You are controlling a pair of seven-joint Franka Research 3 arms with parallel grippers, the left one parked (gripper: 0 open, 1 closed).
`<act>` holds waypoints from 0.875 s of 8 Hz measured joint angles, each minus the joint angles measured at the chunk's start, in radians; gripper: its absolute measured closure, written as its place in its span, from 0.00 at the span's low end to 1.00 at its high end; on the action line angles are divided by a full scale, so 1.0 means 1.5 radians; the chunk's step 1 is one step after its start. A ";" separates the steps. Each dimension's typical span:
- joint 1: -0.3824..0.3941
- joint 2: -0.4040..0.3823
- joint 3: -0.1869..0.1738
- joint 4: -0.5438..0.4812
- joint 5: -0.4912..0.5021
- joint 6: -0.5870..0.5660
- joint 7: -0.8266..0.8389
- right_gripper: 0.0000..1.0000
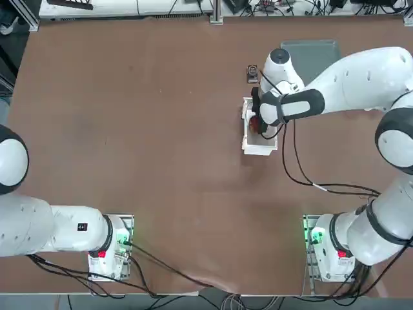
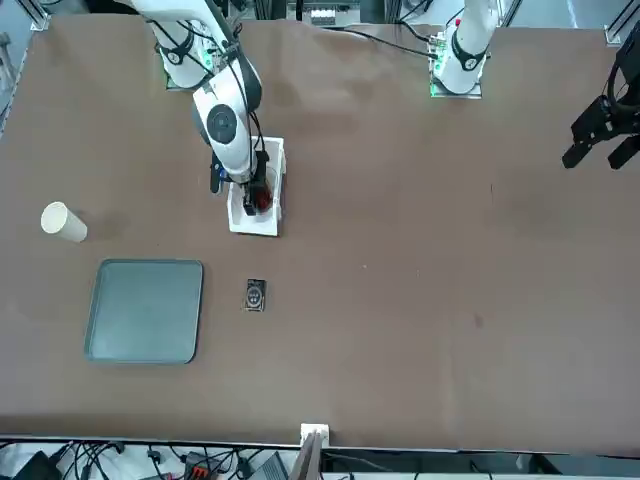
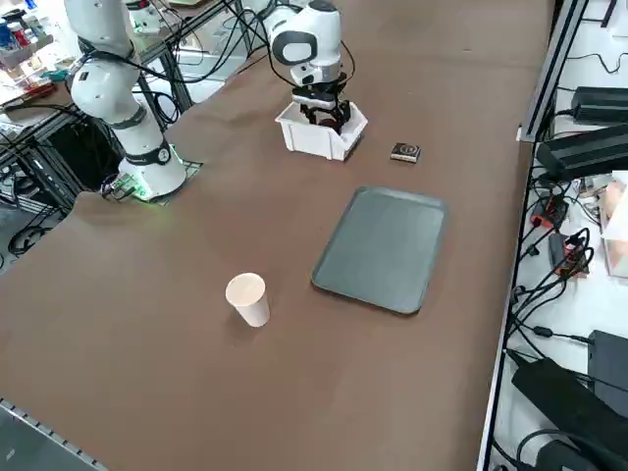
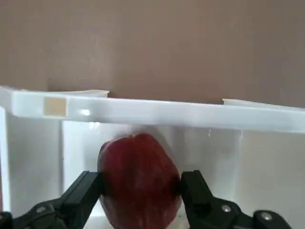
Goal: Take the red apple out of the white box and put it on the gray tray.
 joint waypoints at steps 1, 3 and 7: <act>0.000 0.001 0.000 0.001 0.000 0.000 0.000 0.00; 0.000 0.002 0.000 0.001 0.000 0.001 0.000 0.00; 0.000 0.009 0.000 0.002 -0.003 0.009 0.000 0.00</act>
